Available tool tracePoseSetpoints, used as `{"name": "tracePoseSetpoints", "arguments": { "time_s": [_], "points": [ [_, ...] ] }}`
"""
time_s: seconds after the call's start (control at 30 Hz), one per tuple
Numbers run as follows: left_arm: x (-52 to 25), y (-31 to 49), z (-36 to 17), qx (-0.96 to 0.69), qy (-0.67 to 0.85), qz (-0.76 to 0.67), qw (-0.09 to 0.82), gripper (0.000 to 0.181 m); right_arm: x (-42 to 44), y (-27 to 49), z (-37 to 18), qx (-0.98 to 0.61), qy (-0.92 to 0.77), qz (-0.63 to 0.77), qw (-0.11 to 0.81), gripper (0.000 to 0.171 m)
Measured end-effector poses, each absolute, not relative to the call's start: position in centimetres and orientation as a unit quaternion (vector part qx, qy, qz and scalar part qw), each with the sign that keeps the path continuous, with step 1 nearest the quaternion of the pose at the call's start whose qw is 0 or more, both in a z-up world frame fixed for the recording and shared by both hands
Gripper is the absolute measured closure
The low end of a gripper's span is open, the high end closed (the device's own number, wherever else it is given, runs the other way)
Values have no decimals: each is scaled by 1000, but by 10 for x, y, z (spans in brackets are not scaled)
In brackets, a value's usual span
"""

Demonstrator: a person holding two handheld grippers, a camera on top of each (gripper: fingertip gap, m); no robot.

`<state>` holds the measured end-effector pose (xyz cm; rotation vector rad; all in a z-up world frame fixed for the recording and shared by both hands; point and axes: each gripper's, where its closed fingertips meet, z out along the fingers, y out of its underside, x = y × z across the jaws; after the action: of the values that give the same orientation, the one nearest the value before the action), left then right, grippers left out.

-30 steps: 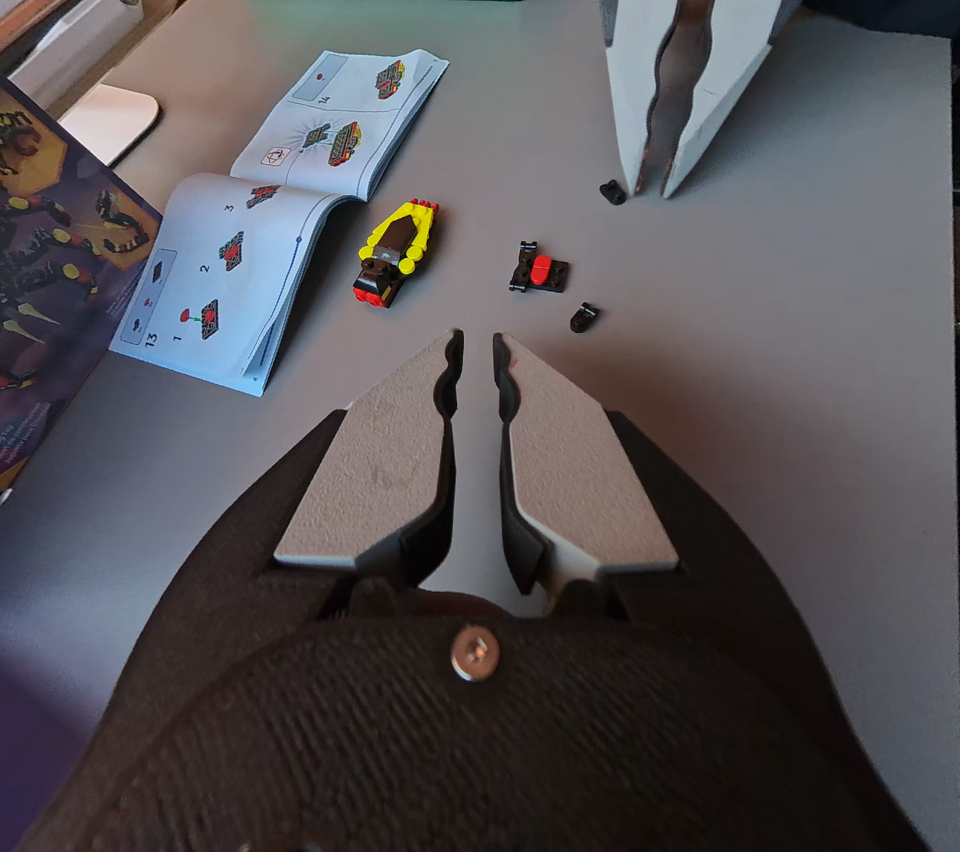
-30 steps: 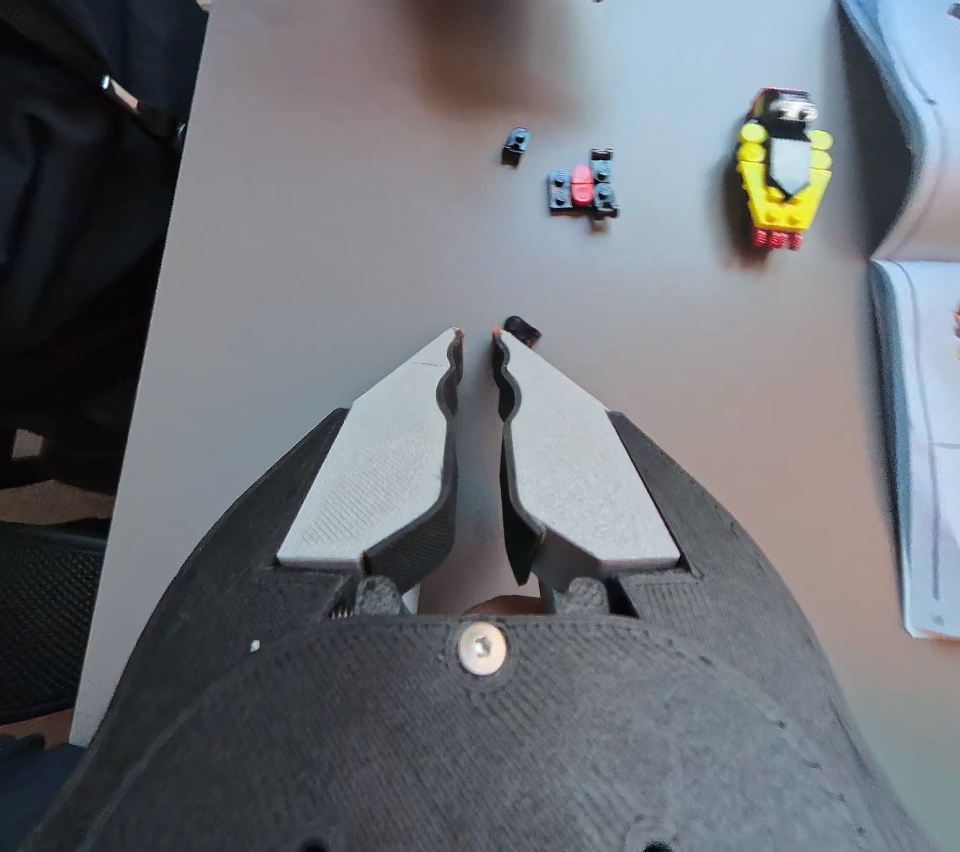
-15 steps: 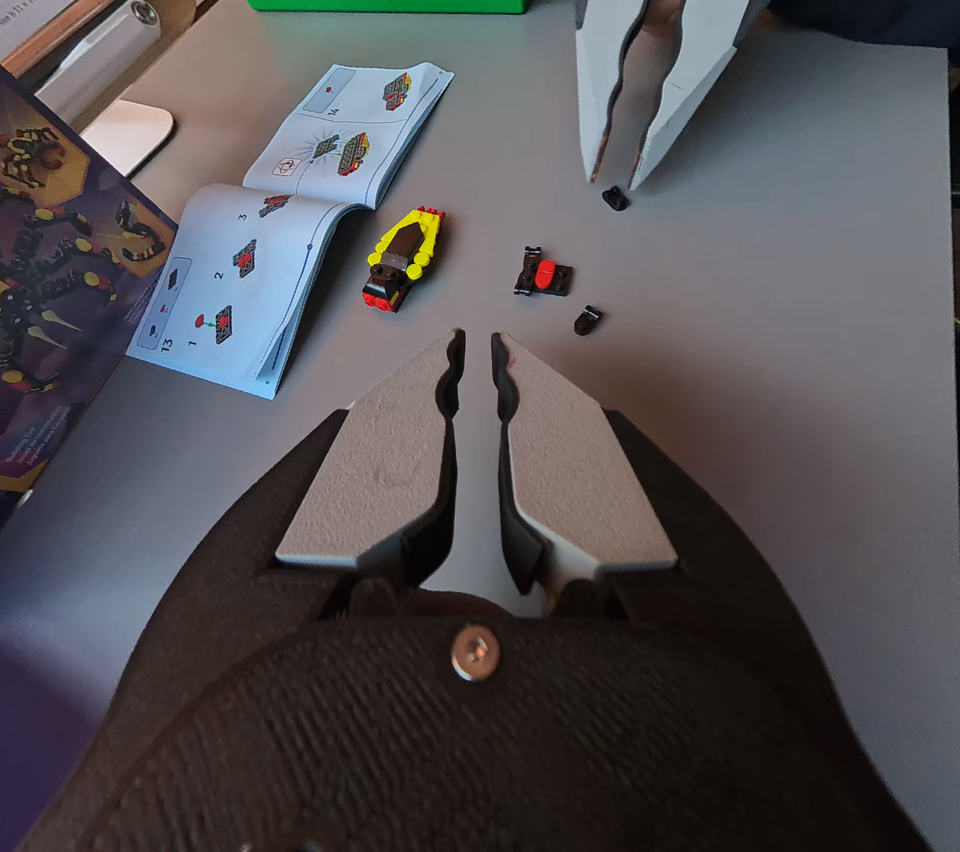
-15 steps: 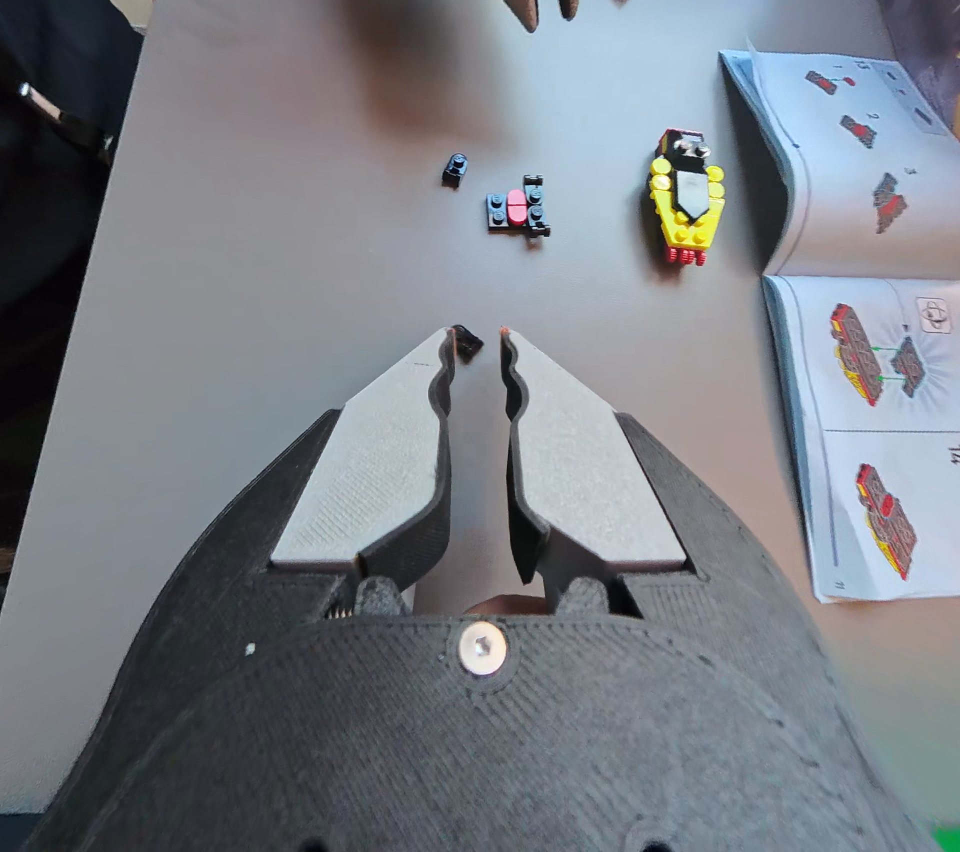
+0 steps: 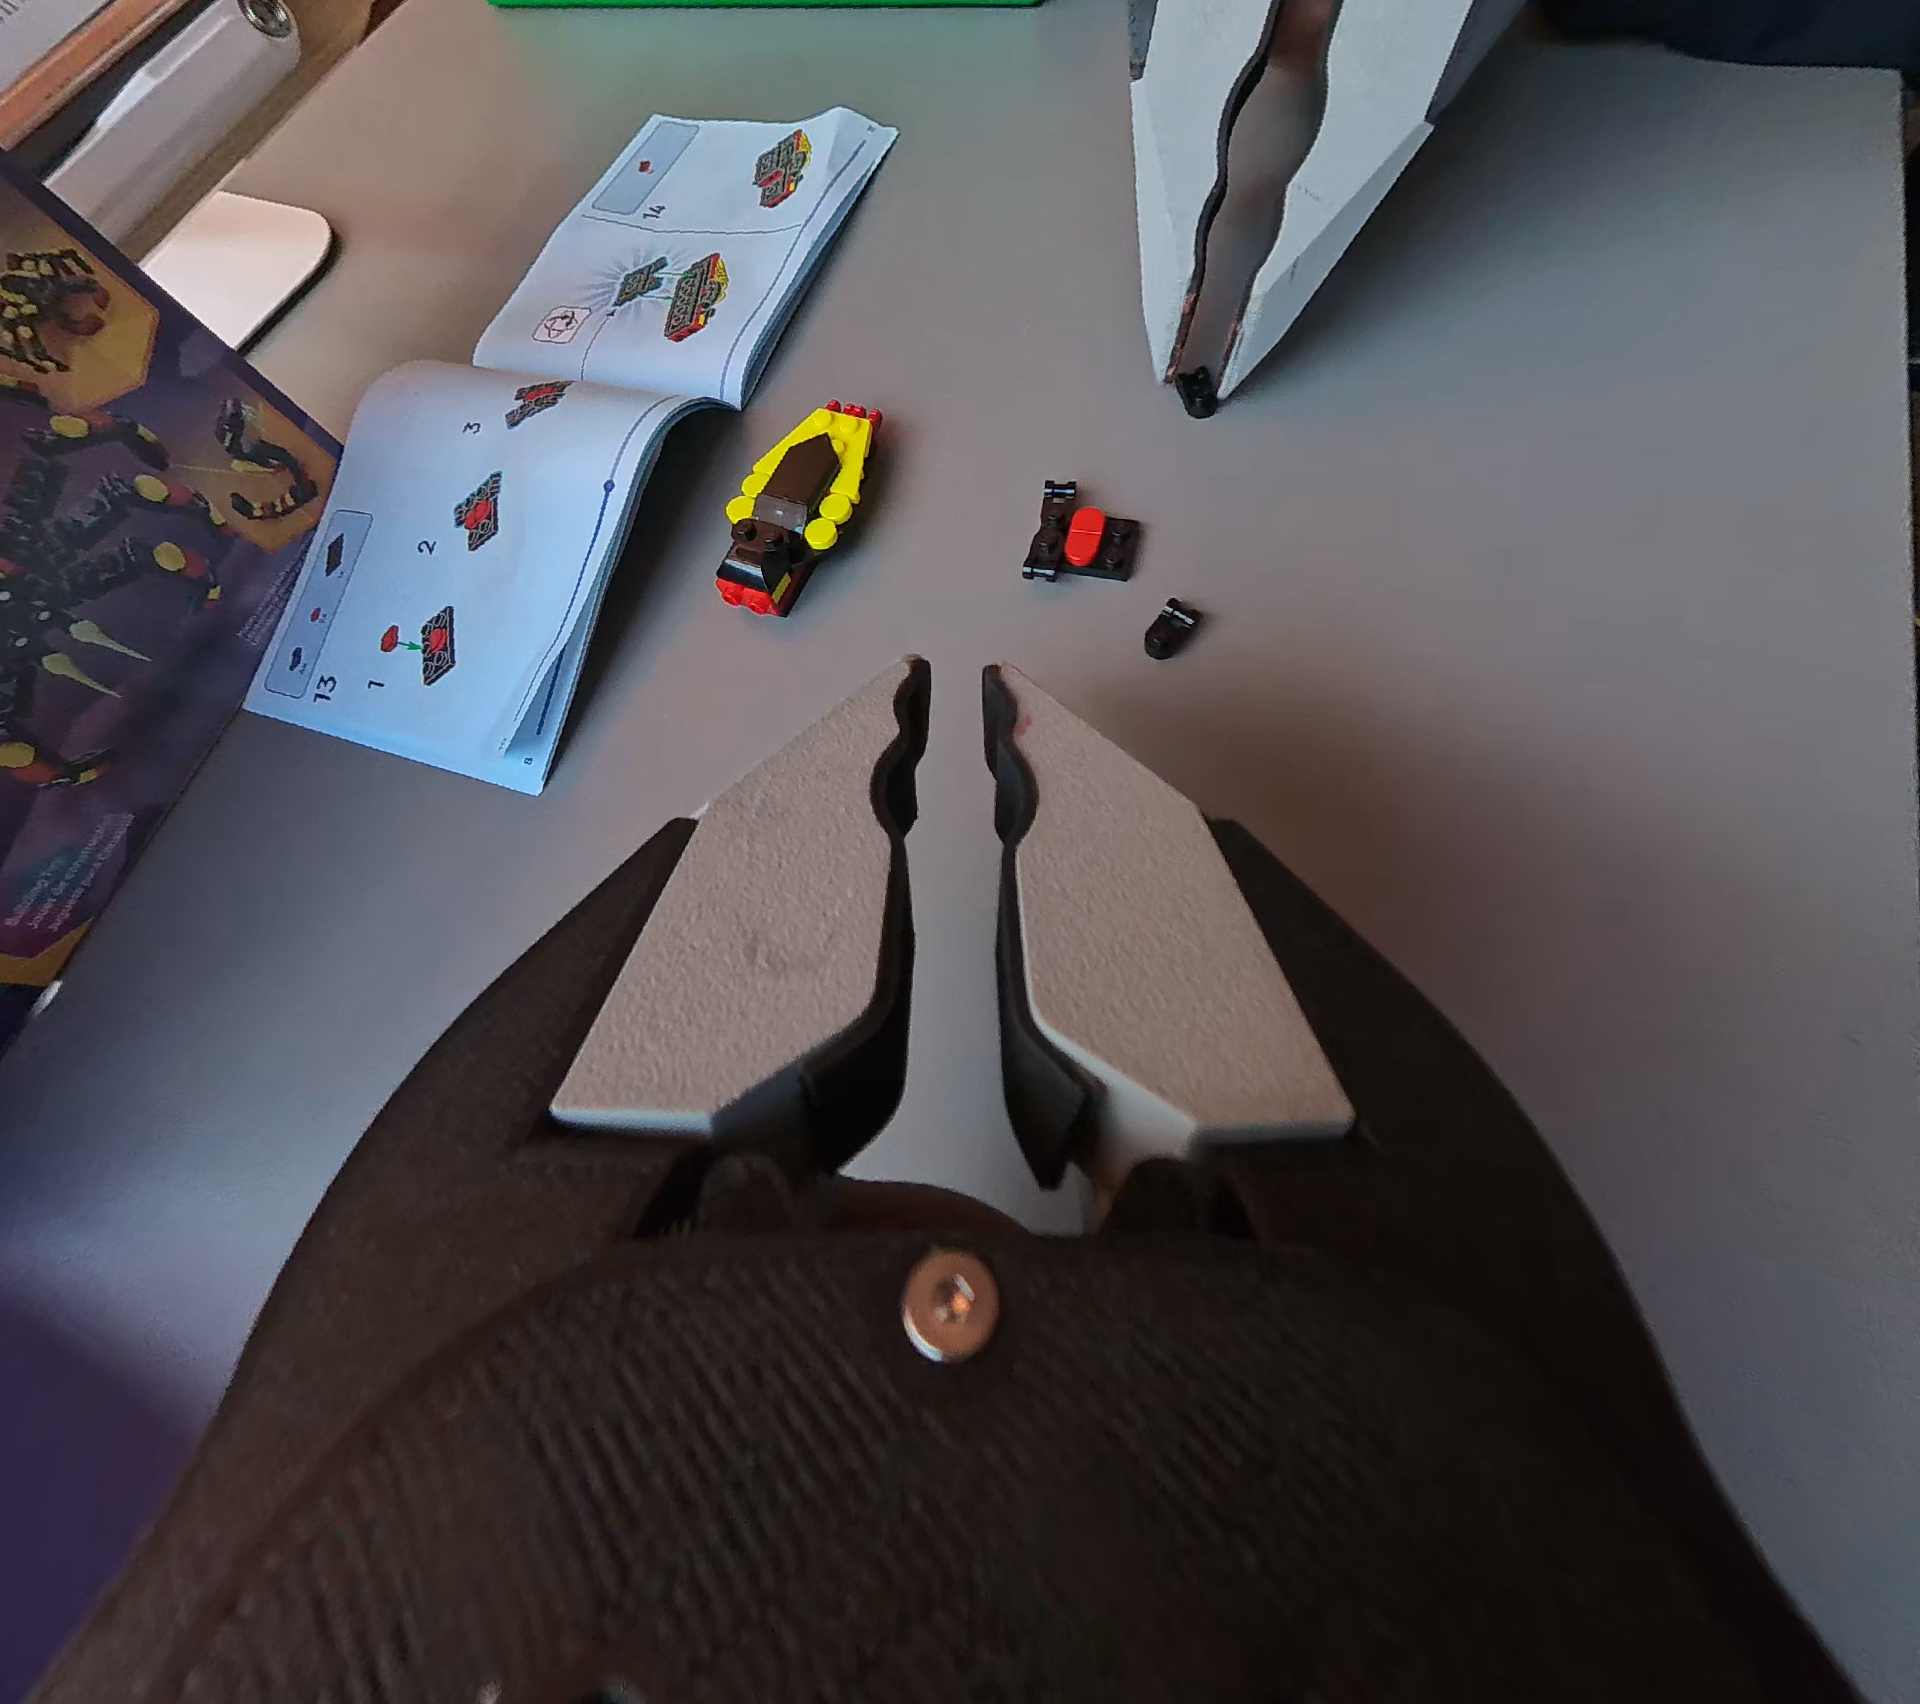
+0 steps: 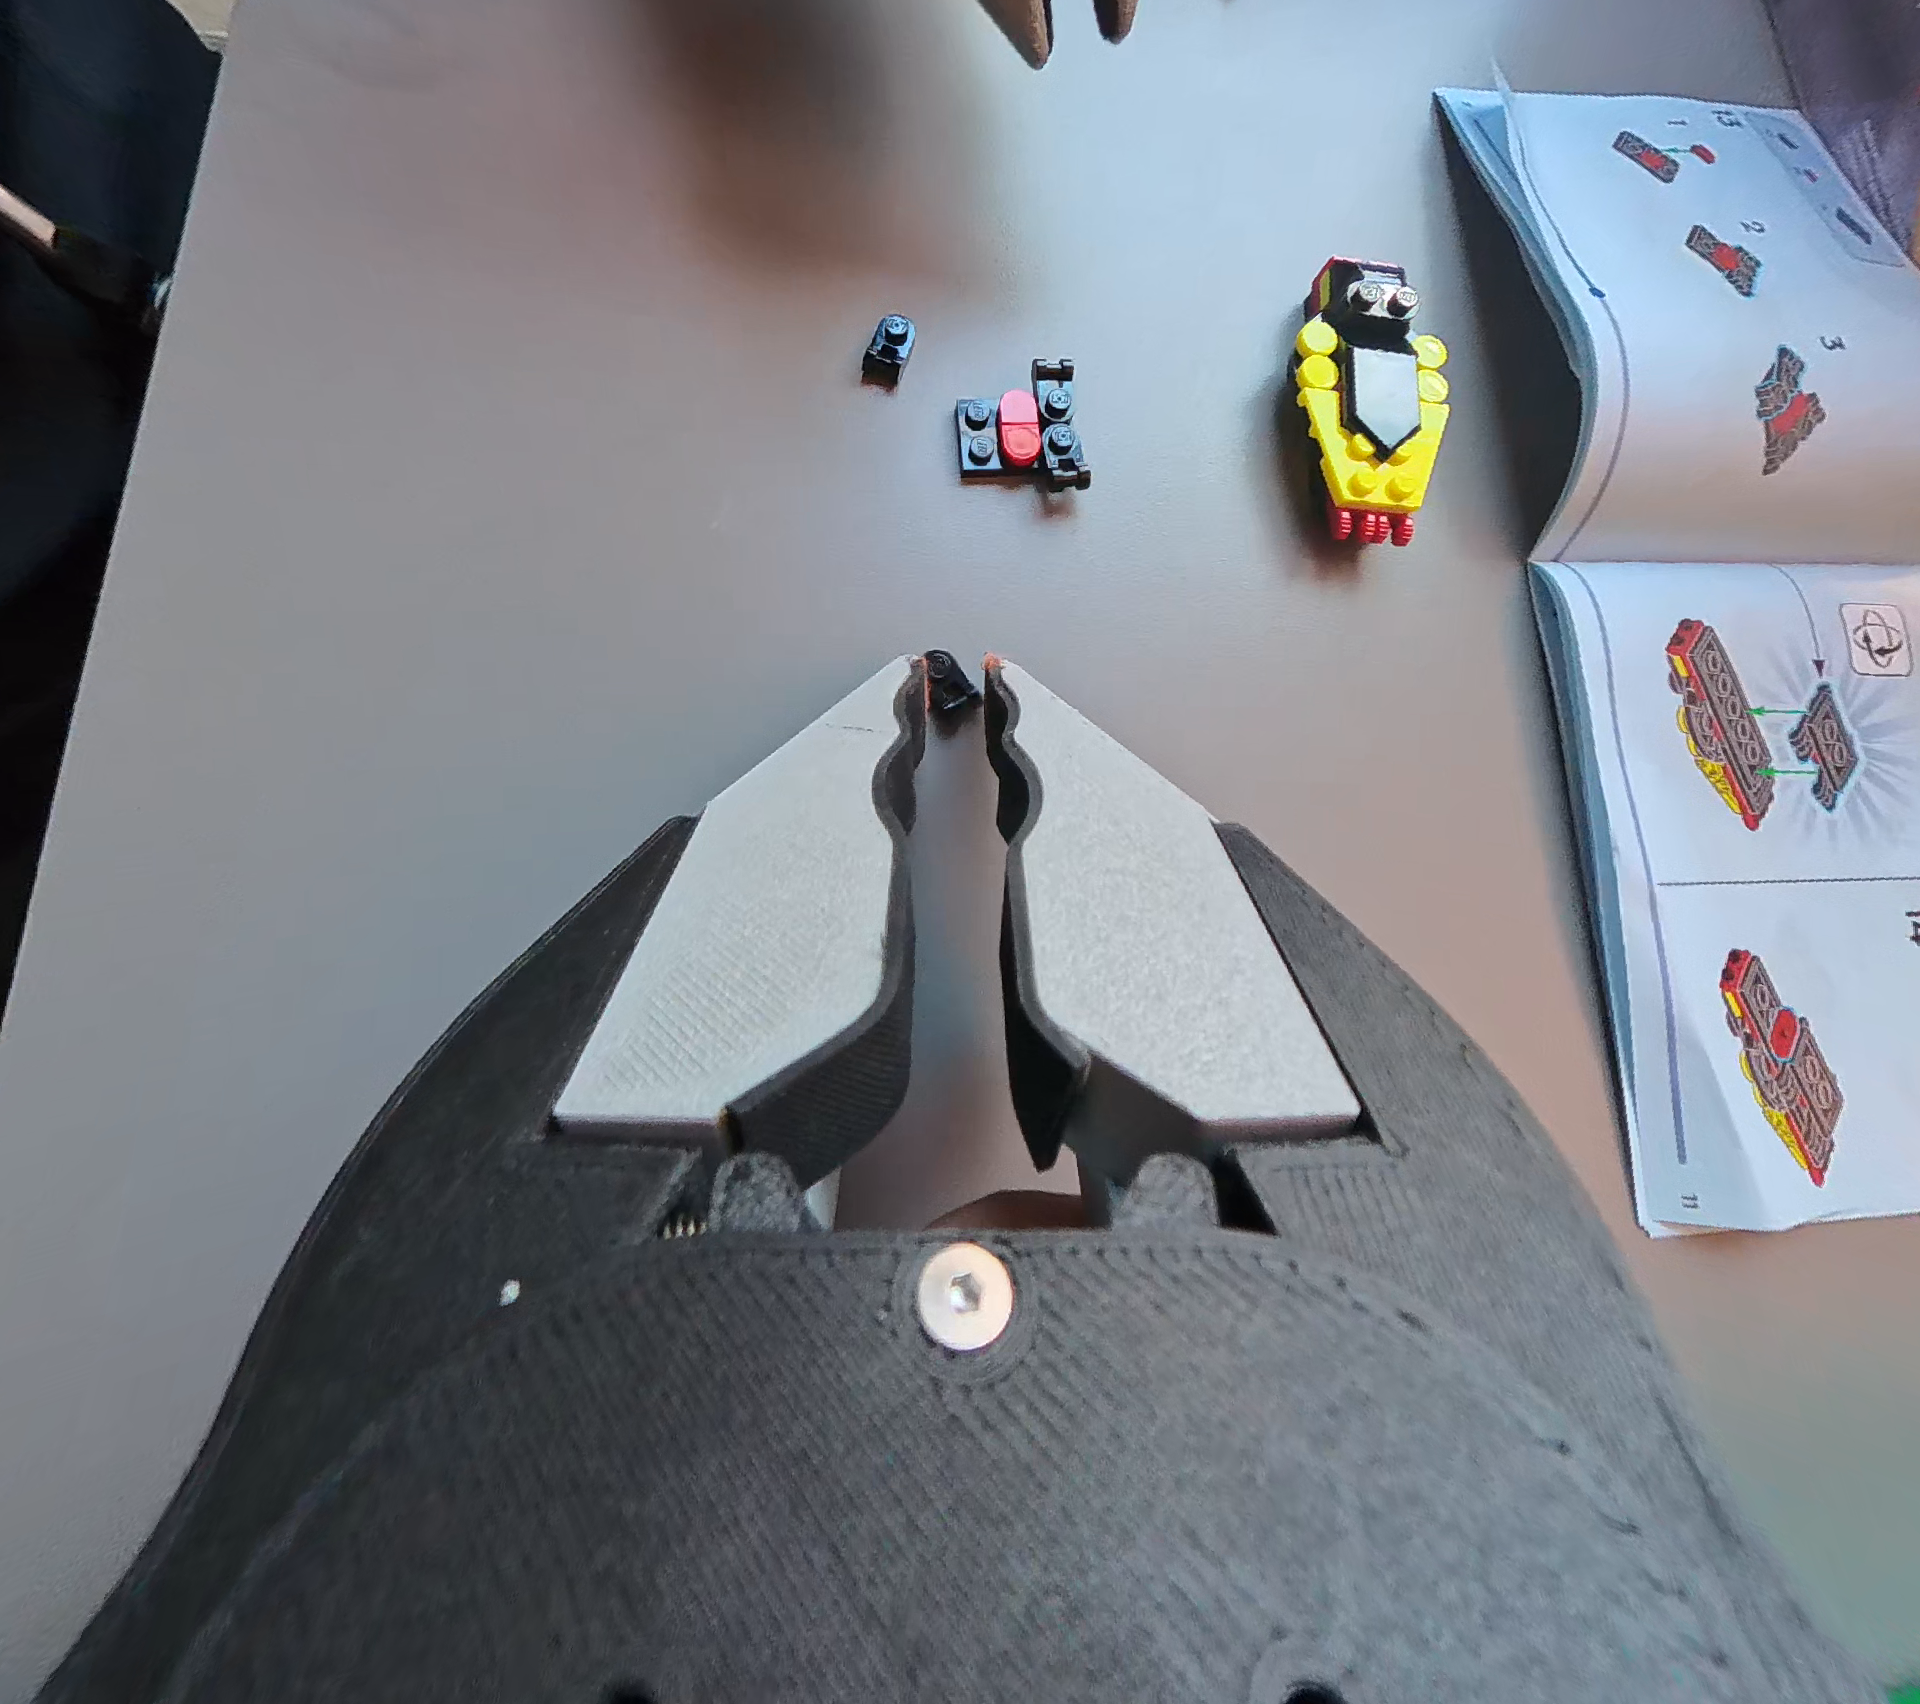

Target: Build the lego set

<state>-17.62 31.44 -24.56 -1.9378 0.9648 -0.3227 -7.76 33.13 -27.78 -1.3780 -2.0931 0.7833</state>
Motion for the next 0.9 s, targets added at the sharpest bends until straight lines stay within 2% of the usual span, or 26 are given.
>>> {"name": "tracePoseSetpoints", "arguments": {
  "time_s": [0.17,0.3,0.63,0.9],
  "points": [
    [-176,314,-248,-788,395,-129,454,173,-76,332,-278,-507,-770,292,253,160],
    [-176,315,-247,-788,393,-130,455,174,-75,331,-279,-507,-772,291,249,166],
    [-176,314,-247,-787,395,-129,456,174,-74,331,-279,-504,-776,284,251,161],
    [-177,315,-247,-787,394,-127,457,174,-72,332,-279,-507,-776,279,250,166]
  ]
}}
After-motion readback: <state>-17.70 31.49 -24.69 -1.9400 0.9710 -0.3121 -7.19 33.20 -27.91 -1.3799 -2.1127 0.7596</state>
